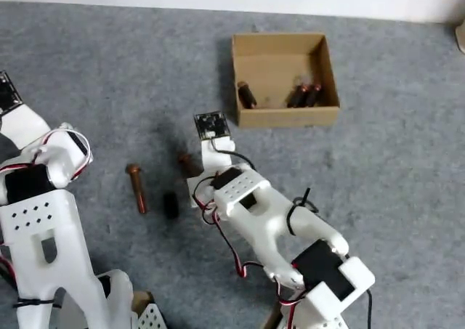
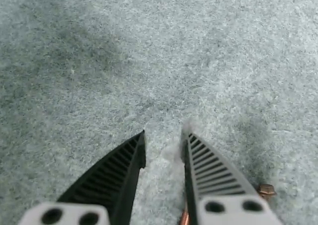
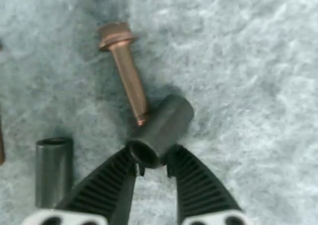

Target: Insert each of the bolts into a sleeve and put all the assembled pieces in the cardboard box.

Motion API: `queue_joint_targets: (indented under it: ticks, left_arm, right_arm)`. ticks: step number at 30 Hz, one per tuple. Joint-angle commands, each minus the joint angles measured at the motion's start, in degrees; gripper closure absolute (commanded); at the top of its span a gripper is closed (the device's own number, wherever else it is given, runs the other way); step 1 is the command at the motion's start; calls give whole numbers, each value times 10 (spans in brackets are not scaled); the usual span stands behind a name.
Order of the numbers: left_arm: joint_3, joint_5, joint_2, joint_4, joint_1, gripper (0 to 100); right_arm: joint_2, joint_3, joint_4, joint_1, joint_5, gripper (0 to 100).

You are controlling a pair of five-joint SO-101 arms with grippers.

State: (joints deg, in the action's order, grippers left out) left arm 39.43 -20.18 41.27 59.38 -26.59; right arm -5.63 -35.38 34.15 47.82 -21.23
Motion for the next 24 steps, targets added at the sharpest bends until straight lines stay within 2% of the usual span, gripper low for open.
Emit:
queue_joint_targets:
  ticks: [1,9,11,16,24]
  left_arm:
    - [-1,-2,13,-14,10,867]
    - [4,-2,13,-14,22,867]
    - [13,-2,13,-30,26,867]
    - [29,-2,13,-56,26,867]
    - [29,-2,13,-56,26,867]
  right_arm:
    - [5,10,-3,14,-2,995]
    - [87,-13,24,10,-1,985]
    - [87,-15,24,12,13,938]
    - [87,-18,25,27,34,744]
    - [87,-14,22,18,34,731]
